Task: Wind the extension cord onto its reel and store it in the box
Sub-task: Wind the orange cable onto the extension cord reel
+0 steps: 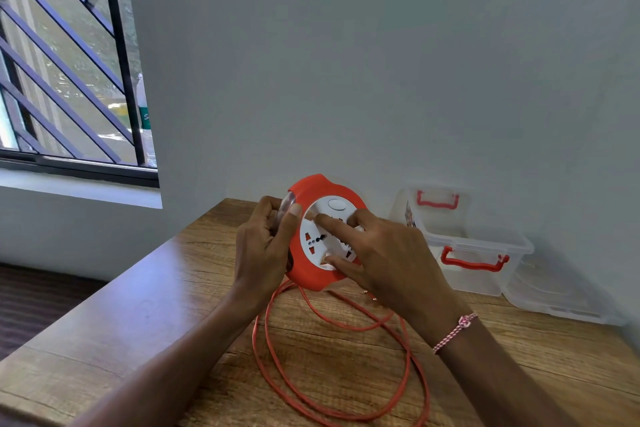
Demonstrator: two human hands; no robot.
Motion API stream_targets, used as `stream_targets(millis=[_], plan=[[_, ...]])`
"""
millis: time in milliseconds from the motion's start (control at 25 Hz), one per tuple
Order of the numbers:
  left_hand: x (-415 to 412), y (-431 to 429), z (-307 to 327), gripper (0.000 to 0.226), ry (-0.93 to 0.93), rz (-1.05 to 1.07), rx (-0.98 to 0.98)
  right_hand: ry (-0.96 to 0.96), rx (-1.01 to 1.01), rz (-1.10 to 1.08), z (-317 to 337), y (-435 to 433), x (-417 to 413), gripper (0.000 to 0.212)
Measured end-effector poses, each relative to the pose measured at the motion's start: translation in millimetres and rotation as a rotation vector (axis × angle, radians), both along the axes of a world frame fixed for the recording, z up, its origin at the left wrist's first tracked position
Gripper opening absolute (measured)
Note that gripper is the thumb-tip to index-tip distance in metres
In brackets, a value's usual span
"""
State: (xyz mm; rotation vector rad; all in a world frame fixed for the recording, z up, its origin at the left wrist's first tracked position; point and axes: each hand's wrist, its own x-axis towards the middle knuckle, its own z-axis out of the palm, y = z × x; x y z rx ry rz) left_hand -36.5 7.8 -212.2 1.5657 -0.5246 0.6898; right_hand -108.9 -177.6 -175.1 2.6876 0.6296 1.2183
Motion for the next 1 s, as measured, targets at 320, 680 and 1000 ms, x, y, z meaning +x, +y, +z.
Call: stream_targets(millis=[320,680,1000], plan=[[1,-1,-3,0.036,0.004,0.001,0.014,0.011,0.002,-0.012,-4,2,1,0.066],[-3,-6,-6,0.045,-0.077,0.031,0.105,0.211,0.752,-0.039,-11,19,3,0.058],[-2,-1,2,0.037,-0.038,0.071,-0.023,-0.012,0.198,0.077,5,-4,4,0.053]])
